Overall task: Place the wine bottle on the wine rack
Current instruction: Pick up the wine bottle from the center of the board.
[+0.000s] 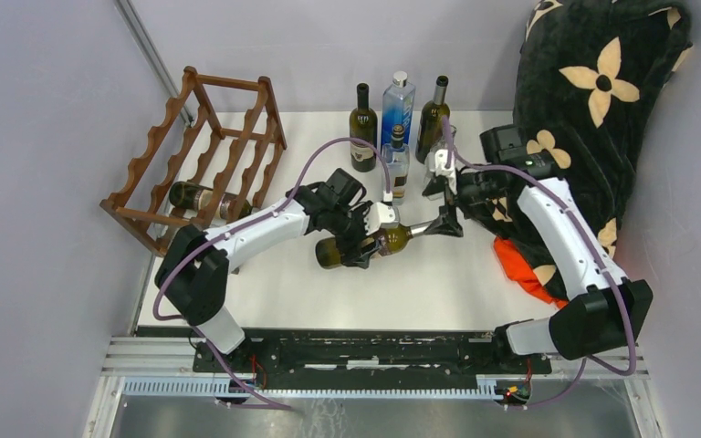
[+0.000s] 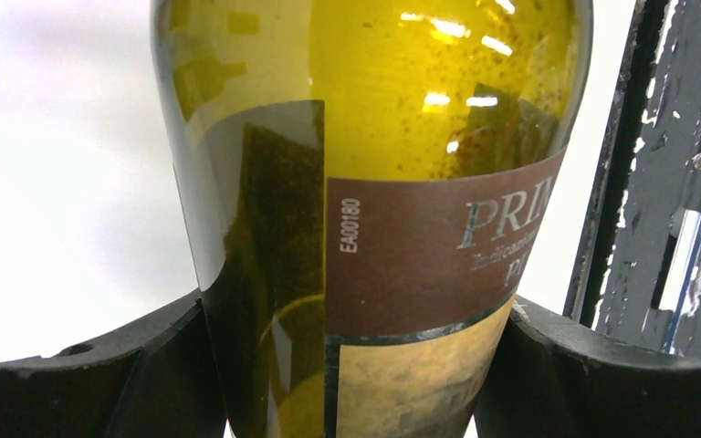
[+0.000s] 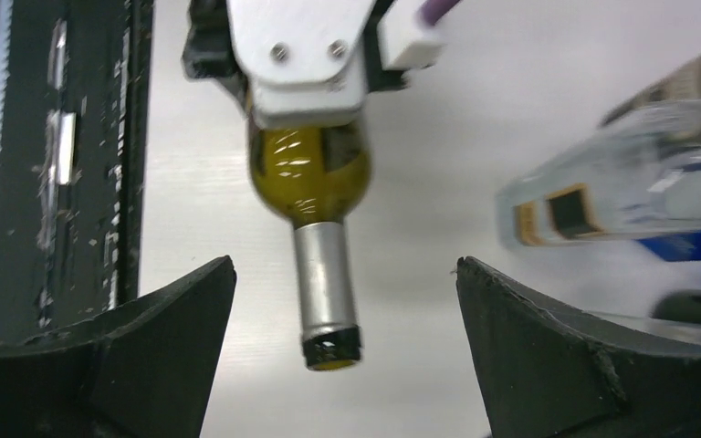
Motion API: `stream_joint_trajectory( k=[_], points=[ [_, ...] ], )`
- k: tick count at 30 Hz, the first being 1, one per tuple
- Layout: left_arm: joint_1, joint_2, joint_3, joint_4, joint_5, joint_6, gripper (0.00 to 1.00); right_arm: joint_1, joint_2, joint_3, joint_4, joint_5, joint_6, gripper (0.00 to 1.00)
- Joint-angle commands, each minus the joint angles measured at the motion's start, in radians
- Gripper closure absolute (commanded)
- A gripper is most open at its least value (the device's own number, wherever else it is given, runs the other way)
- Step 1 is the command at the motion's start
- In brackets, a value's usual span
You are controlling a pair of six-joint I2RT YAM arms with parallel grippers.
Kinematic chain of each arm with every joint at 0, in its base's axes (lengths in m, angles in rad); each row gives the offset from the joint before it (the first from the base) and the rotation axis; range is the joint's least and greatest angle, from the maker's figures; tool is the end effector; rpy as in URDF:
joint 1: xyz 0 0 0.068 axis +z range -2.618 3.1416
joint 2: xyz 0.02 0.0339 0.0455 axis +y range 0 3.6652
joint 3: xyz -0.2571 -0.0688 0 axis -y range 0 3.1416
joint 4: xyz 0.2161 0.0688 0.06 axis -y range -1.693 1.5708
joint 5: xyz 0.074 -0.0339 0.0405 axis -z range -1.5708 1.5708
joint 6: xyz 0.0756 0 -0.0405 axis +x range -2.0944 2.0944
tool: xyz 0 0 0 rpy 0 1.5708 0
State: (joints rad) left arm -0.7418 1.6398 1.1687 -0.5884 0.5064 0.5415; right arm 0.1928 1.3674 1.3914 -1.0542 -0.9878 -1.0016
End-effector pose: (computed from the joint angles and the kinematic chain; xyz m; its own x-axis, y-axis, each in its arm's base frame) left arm 0.2156 -0.2473 0.2032 -0.1563 0.7546 -0.6373 0.9876 0.1114 -0.1103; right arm 0.2256 0.1083 0.3313 -0.0095 -0.4743 -0.8803 -0.9930 0.1085 -0.0477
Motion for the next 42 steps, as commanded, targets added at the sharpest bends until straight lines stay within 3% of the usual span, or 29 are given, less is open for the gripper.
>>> stream_joint_trajectory(
  k=[1,5,9,16,23,26,29,32,35,38,39,40,42],
  points=[
    [-0.01,-0.063,0.117,-0.068,-0.013,0.139,0.98,0.091,0.008,-0.081,-0.066,0.079,-0.089,0.04],
    [-0.026,-0.065,0.146,-0.093,-0.032,0.155,0.98,0.169,0.003,-0.152,0.088,0.17,0.039,0.08],
    [-0.044,-0.072,0.157,-0.115,-0.056,0.173,0.98,0.197,0.036,-0.142,0.104,0.201,0.072,0.16],
    [-0.047,-0.083,0.159,-0.114,-0.049,0.188,0.98,0.215,0.059,-0.169,0.102,0.205,0.047,0.33],
    [-0.047,-0.077,0.163,-0.115,-0.039,0.196,0.98,0.248,0.042,-0.219,0.117,0.193,0.015,0.37],
    [-0.047,-0.074,0.164,-0.114,-0.036,0.196,0.98,0.259,0.042,-0.23,0.125,0.199,0.012,0.44],
    [-0.047,-0.079,0.161,-0.102,-0.034,0.191,0.98,0.264,0.042,-0.236,0.126,0.207,0.009,0.55],
    [-0.046,-0.085,0.155,-0.091,-0.033,0.186,0.98,0.266,0.041,-0.238,0.128,0.211,0.012,0.74],
    [-0.046,-0.087,0.154,-0.09,-0.031,0.186,0.98,0.265,0.034,-0.245,0.137,0.222,0.015,0.76],
    [-0.045,-0.087,0.152,-0.088,-0.032,0.181,0.98,0.265,0.029,-0.24,0.131,0.202,0.013,0.97],
    [-0.045,-0.088,0.151,-0.083,-0.037,0.176,0.97,0.265,0.027,-0.237,0.122,0.186,0.011,1.0],
    [-0.046,-0.09,0.148,-0.076,-0.045,0.166,0.87,0.265,0.024,-0.234,0.119,0.171,0.01,1.0],
    [-0.047,-0.106,0.125,-0.039,-0.071,0.141,0.58,0.265,0.013,-0.243,0.123,0.144,0.02,1.0]
  ],
)
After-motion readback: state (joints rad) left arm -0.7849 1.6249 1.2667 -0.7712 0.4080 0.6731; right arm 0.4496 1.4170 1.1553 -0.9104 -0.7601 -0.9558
